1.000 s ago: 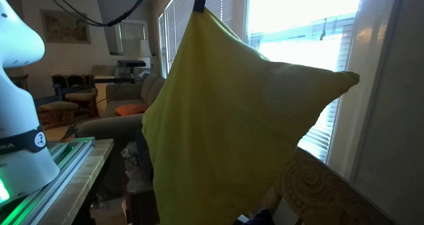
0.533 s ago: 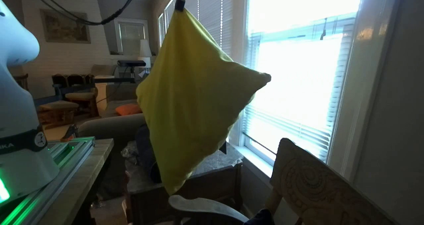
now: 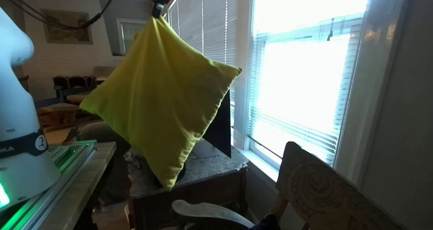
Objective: Put the yellow pillow on the TV stand.
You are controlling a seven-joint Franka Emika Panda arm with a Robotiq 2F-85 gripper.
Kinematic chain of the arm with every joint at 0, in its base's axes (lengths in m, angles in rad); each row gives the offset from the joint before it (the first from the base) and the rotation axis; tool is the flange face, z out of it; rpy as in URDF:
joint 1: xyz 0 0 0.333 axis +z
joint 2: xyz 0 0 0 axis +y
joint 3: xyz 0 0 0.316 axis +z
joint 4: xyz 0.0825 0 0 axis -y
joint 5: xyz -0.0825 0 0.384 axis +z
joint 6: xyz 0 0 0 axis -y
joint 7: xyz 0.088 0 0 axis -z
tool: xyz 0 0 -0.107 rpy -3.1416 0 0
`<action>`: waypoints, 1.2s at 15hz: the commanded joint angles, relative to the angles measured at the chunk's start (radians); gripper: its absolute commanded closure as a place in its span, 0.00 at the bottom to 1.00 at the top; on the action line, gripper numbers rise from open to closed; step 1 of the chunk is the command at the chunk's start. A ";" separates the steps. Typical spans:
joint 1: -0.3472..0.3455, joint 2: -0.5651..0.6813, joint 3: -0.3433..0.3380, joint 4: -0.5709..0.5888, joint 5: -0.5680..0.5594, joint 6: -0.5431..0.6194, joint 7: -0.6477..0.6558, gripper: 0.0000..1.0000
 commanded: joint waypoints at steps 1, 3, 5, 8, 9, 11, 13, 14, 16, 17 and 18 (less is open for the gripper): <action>0.048 -0.136 0.030 -0.154 0.088 0.074 -0.030 1.00; 0.081 -0.177 0.049 -0.214 0.143 0.118 -0.027 1.00; 0.114 -0.210 0.066 -0.258 0.205 0.158 -0.024 1.00; 0.151 -0.225 0.085 -0.282 0.266 0.187 -0.021 1.00; 0.160 -0.224 0.089 -0.282 0.280 0.196 -0.023 1.00; 0.173 -0.229 0.092 -0.288 0.315 0.239 -0.033 1.00; 0.181 -0.233 0.100 -0.298 0.337 0.301 -0.034 1.00; 0.172 -0.193 0.104 -0.274 0.294 0.254 -0.012 0.99; 0.177 -0.193 0.105 -0.276 0.299 0.275 -0.015 0.99; 0.177 -0.193 0.105 -0.276 0.300 0.277 -0.016 0.99; 0.177 -0.193 0.105 -0.276 0.300 0.277 -0.016 0.99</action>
